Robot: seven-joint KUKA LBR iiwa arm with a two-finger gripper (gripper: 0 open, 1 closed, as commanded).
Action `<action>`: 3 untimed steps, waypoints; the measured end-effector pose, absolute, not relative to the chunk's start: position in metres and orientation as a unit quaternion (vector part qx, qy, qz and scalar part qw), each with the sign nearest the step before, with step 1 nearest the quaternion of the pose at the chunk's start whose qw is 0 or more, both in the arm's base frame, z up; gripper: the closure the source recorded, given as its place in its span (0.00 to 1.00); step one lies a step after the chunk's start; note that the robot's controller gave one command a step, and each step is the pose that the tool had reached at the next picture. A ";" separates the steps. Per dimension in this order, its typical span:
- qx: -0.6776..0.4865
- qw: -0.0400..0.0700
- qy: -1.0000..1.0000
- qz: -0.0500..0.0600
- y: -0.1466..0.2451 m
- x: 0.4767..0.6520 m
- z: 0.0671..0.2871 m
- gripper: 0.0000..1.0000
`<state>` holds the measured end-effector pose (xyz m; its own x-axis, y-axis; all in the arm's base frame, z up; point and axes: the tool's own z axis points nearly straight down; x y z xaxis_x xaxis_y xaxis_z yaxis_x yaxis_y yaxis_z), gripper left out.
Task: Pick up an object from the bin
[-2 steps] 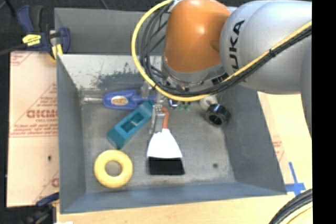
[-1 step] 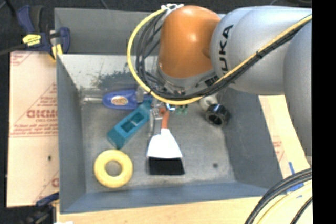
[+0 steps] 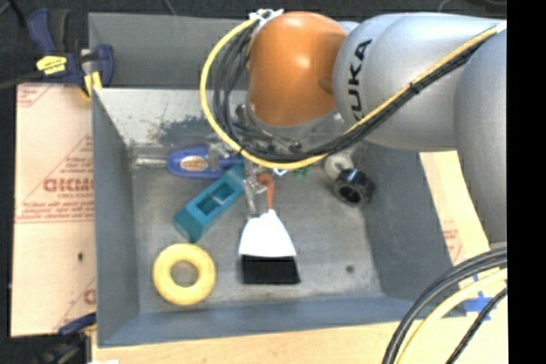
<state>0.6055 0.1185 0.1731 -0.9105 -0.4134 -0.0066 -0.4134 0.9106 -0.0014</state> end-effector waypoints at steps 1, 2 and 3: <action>-0.273 0.004 0.962 0.000 0.112 0.616 0.141 0.00; -0.256 0.006 0.967 -0.001 0.112 0.623 0.096 0.00; -0.466 0.009 0.885 -0.001 0.111 0.628 0.072 1.00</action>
Offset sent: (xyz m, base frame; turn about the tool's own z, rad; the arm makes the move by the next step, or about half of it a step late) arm 0.0199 -0.0056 -0.1031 -0.1571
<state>0.6283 0.1110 0.0720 -0.5653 -0.8248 -0.0145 -0.8248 0.5654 -0.0098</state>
